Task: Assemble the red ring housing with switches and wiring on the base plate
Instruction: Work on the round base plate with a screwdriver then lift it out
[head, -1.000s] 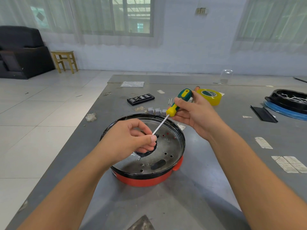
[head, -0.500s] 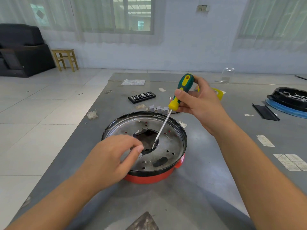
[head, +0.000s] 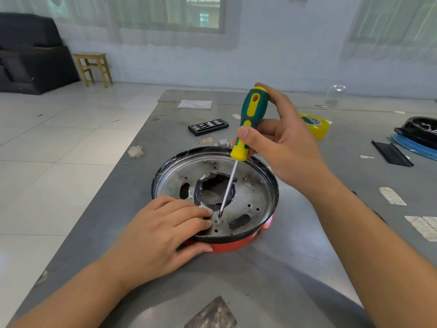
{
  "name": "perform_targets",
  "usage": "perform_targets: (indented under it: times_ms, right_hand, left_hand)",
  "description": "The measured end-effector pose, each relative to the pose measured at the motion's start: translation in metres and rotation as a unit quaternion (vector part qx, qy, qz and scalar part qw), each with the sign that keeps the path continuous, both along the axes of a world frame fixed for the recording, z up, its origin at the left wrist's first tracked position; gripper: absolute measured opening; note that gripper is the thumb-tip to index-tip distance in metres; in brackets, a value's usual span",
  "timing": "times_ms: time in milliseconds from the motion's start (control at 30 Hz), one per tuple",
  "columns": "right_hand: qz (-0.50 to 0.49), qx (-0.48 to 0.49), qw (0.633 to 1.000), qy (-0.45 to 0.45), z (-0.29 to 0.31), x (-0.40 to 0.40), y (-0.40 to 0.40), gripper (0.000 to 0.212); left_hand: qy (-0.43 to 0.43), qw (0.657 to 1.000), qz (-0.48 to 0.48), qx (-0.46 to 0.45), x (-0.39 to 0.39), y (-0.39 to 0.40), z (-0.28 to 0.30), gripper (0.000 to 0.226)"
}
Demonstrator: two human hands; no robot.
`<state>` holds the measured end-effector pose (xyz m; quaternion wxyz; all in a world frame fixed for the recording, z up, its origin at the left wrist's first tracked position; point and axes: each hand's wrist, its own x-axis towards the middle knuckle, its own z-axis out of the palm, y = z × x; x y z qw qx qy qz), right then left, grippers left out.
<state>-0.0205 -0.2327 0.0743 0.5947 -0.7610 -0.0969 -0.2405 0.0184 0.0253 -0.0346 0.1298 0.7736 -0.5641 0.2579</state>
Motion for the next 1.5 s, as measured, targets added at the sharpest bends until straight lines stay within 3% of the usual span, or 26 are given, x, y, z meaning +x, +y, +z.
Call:
perform_targets:
  times_ms: [167,833,1500]
  right_hand:
    - [0.000,-0.063,0.998,-0.007,0.000,-0.006,0.005,0.073]
    - [0.011,-0.069,0.997,-0.031,-0.004,-0.003,-0.003,0.073]
    - [0.014,-0.073,0.996,-0.046,-0.003,-0.001,-0.008,0.075]
  left_hand:
    - [-0.009,1.000,0.026,-0.008,-0.006,-0.004,0.000,0.038]
    - [-0.020,0.999,0.029,-0.029,0.003,-0.003,-0.007,0.028]
    - [-0.022,0.996,0.063,-0.058,-0.003,-0.008,-0.003,0.036]
